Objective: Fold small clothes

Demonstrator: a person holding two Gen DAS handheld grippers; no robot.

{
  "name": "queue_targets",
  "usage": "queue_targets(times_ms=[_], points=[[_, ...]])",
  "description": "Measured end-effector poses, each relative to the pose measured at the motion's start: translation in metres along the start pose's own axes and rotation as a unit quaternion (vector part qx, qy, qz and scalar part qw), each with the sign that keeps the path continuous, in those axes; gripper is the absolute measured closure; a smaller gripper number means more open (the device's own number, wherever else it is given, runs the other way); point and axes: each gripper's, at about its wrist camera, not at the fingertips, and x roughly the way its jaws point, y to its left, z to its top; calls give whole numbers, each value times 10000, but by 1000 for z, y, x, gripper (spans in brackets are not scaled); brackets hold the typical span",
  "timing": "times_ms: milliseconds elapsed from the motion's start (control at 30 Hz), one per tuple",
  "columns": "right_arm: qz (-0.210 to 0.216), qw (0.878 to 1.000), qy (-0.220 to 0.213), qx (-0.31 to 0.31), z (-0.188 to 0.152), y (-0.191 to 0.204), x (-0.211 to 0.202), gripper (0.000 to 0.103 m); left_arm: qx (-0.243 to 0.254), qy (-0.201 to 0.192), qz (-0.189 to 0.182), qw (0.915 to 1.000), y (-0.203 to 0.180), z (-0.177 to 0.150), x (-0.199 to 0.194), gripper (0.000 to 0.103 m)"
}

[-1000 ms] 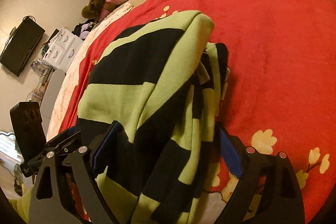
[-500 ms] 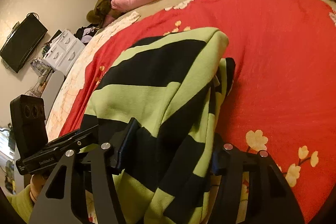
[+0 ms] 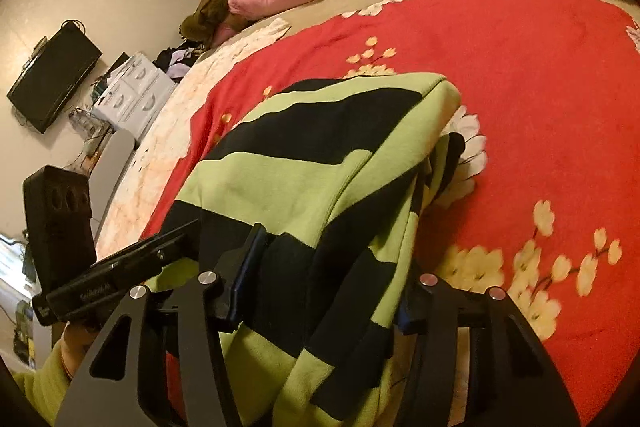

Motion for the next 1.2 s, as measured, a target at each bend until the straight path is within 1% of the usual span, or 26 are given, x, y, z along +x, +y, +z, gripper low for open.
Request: queue_targets(times_ms=[67,167,400,800,933,1100,1200], points=[[25,10000,27,0,-4,6,0,51,-31,3,45,10000,3,-4,-6,62],[57,10000,64,38,-8,11,1,51,132,-10,207,9997,-1,-10,-14,62],[31,10000,92,20,-17,25,0,51,174,28,333,9993,3,-23,-26,62],[-30,9999,93,89,-28,36,-1,51,138,52,412,9990,8,-33,-37,62],[-86,9999,111,98,-29,37,-1,51,142,87,454,9988,9,-33,-36,62],[-306,9994,158,28,-31,40,2,52,116,161,498,9986,14,-37,-34,61],[-355,9991,178,116,-33,38,4,51,136,184,523,9984,15,-39,-33,59]])
